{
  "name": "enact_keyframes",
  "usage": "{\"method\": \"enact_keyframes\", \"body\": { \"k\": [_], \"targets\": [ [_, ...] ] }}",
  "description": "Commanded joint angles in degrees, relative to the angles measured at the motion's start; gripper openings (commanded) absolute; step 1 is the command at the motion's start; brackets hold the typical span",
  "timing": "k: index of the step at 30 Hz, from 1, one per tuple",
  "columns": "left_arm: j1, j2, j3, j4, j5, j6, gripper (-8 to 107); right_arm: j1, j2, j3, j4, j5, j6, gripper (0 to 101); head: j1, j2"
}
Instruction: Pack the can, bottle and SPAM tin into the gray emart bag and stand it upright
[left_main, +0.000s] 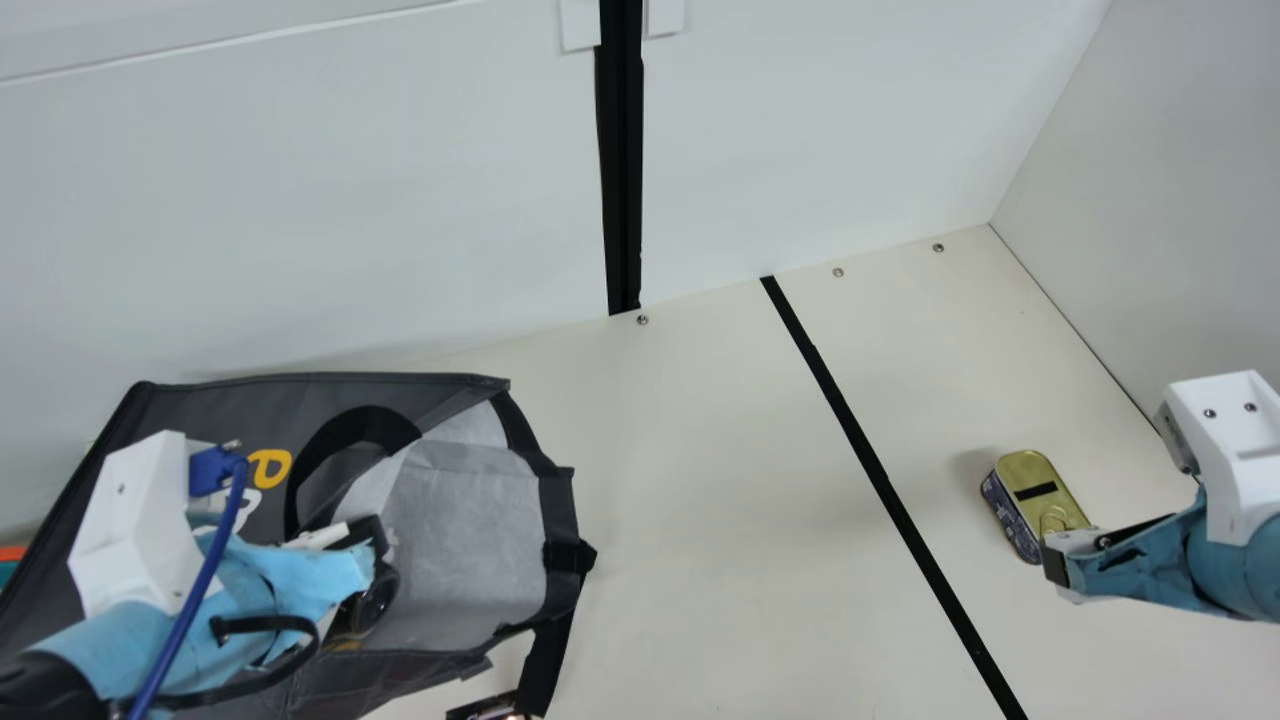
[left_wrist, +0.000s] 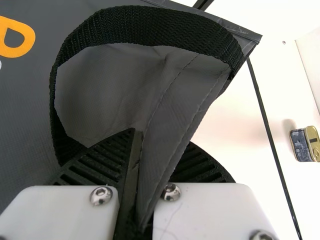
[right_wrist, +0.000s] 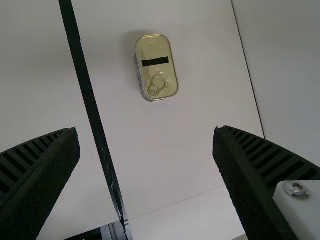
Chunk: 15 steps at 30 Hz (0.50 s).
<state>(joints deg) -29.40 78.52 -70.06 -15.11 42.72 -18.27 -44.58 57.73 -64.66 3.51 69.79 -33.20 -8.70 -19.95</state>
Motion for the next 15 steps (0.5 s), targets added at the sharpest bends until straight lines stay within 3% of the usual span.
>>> {"method": "enact_keyframes", "body": {
  "k": [1, 15],
  "targets": [
    [0.0, 0.0, 0.0, 0.0, 0.0, 0.0, -8, -1.0, 0.7, -0.2, 0.8, 0.1, -1.8, 95, -1.3, 0.0],
    [0.0, 0.0, 0.0, 0.0, 0.0, 0.0, -8, -8.2, 6.8, -1.9, 7.2, 0.1, -13.5, 95, -1.3, 0.0]
  ]
}}
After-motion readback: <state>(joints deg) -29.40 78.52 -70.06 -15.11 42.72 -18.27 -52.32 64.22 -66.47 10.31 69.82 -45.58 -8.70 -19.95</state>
